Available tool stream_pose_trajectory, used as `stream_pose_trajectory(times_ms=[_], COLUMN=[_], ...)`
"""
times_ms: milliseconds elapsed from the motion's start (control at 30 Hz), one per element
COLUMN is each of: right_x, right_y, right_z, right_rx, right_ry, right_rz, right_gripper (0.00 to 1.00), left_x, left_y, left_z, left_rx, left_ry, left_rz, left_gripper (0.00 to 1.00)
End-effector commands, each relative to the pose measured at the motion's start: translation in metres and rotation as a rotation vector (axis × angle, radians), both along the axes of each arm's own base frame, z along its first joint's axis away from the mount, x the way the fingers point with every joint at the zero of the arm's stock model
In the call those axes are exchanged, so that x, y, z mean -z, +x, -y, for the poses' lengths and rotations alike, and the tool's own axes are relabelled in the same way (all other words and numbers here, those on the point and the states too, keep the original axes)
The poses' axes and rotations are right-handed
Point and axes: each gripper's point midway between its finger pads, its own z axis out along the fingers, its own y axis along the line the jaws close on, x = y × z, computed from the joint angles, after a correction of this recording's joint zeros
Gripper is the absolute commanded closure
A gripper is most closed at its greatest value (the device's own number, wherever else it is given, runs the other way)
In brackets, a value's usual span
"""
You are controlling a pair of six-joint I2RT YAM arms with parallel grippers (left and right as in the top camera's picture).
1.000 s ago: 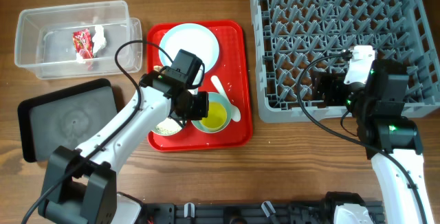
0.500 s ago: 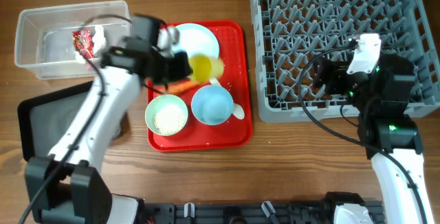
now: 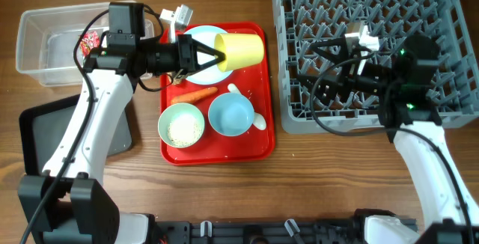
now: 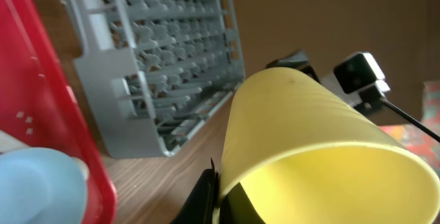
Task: Sort waste into correct bins and load items into the dishwasher rack
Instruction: 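Grasp the yellow cup with the left gripper and lift it, then pass the yellow cup from the left gripper to the right gripper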
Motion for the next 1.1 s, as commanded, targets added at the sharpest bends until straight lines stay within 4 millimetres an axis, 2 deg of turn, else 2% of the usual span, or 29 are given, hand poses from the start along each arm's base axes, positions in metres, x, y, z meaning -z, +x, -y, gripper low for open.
stream_pose_trajectory(times_ms=[0, 167, 433, 667, 833, 900, 967, 1067], right_x=[-0.002, 0.004, -0.006, -0.017, -0.021, -0.022, -0.022, -0.022], right_y=[-0.015, -0.013, -0.021, -0.028, -0.03, -0.03, -0.03, -0.03], right_z=[-0.009, -0.015, -0.035, -0.05, -0.054, -0.054, -0.054, -0.054], right_rx=[-0.168, -0.189, -0.253, -0.304, -0.315, -0.316, -0.315, -0.315], right_ry=[0.08, 0.08, 0.077, 0.086, 0.094, 0.094, 0.094, 0.095], right_rz=[-0.073, -0.082, -0.022, -0.005, -0.016, -0.011, -0.012, -0.015], right_gripper=[0.0, 0.0, 0.0, 0.0, 0.02, 0.06, 0.14, 0.16], left_x=[-0.01, -0.012, -0.016, -0.014, -0.014, -0.014, -0.014, -0.015], left_y=[-0.012, -0.026, -0.047, -0.05, -0.05, -0.05, -0.049, -0.049], left_z=[0.017, 0.041, 0.074, 0.079, 0.079, 0.079, 0.079, 0.08], left_rx=[0.081, 0.154, 0.248, 0.254, 0.254, 0.254, 0.254, 0.254], left_ry=[-0.051, -0.055, -0.064, -0.052, -0.052, -0.052, -0.052, -0.054], left_rz=[0.011, 0.032, 0.041, 0.04, 0.039, 0.04, 0.042, 0.049], left_gripper=[0.96, 0.96, 0.96, 0.96, 0.96, 0.96, 0.96, 0.96])
